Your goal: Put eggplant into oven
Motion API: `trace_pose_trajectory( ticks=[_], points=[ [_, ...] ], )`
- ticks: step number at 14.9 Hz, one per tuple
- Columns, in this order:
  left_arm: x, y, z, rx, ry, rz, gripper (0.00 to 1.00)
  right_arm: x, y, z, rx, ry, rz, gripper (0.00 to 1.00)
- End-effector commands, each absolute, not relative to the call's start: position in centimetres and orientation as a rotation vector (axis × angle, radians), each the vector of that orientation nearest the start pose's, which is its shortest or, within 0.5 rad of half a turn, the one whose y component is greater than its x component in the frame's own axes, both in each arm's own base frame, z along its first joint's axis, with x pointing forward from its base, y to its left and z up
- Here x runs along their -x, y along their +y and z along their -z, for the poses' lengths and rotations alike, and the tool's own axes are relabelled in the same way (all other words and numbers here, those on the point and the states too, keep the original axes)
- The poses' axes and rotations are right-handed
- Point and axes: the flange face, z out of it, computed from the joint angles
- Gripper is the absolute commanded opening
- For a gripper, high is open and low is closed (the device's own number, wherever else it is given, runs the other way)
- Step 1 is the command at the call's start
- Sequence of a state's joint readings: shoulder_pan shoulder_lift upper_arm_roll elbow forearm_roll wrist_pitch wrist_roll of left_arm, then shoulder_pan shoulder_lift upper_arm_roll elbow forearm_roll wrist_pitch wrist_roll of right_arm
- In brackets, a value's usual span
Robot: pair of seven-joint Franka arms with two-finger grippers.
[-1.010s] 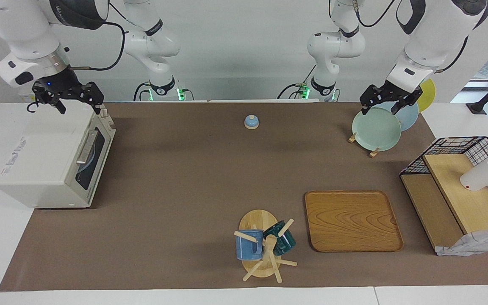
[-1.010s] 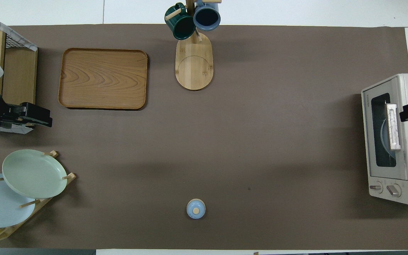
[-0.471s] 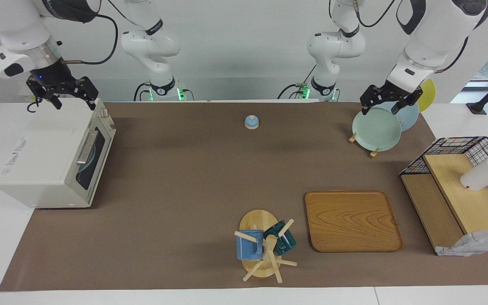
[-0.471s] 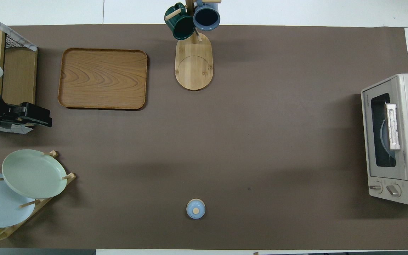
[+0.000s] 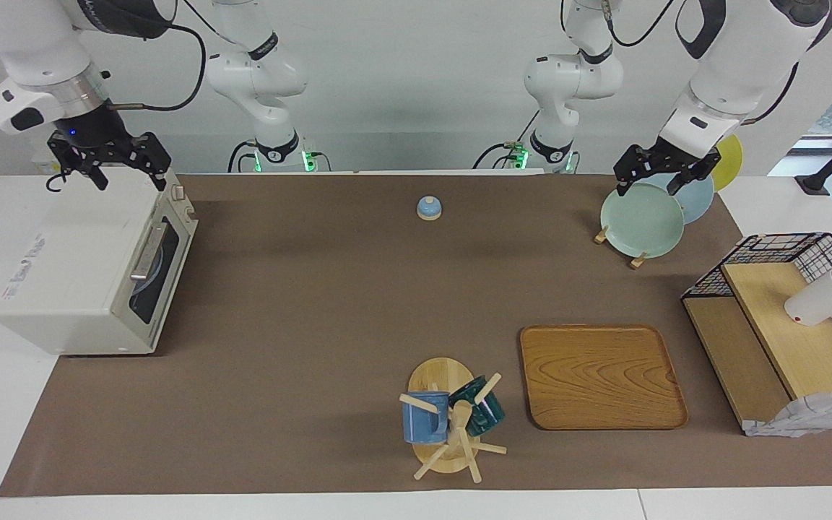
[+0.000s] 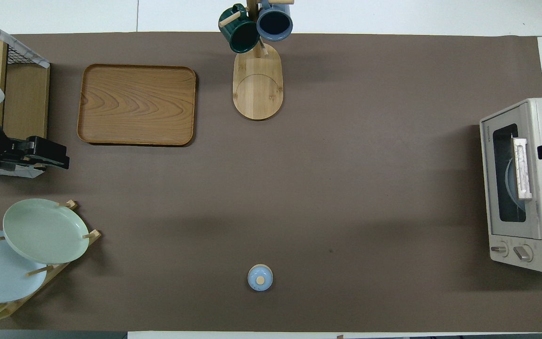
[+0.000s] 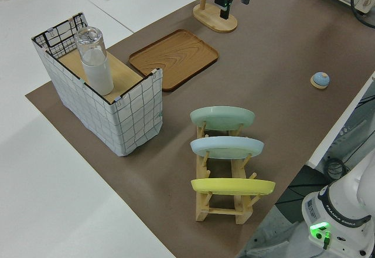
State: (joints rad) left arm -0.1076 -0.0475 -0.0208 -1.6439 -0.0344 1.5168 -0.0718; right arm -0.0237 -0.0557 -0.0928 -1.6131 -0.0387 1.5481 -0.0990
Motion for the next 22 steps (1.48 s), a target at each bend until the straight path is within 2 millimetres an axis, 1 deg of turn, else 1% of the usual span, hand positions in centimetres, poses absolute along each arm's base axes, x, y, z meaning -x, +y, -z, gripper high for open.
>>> trace_pose_trajectory(
  ticks=[1,13,15,17,22],
  points=[
    [-52.20,-6.74,-61.52,3.143,0.085,-0.132,1.00,-53.12,-4.58,-64.16,3.178,-0.004,0.027,1.00],
    [-52.20,-6.74,-61.52,3.143,0.085,-0.132,1.00,-53.09,-4.38,-64.14,3.160,0.001,0.017,1.00],
    [-52.20,-6.74,-61.52,3.143,0.085,-0.132,1.00,-52.99,-4.26,-64.04,3.149,0.027,-0.015,1.00],
    [-52.20,-6.74,-61.52,3.143,0.085,-0.132,1.00,-53.71,-4.36,-64.19,3.148,0.032,-0.035,1.00],
    [-52.20,-6.74,-61.52,3.143,0.085,-0.132,1.00,-53.67,-4.62,-64.07,3.148,0.040,-0.052,1.00]
  ],
)
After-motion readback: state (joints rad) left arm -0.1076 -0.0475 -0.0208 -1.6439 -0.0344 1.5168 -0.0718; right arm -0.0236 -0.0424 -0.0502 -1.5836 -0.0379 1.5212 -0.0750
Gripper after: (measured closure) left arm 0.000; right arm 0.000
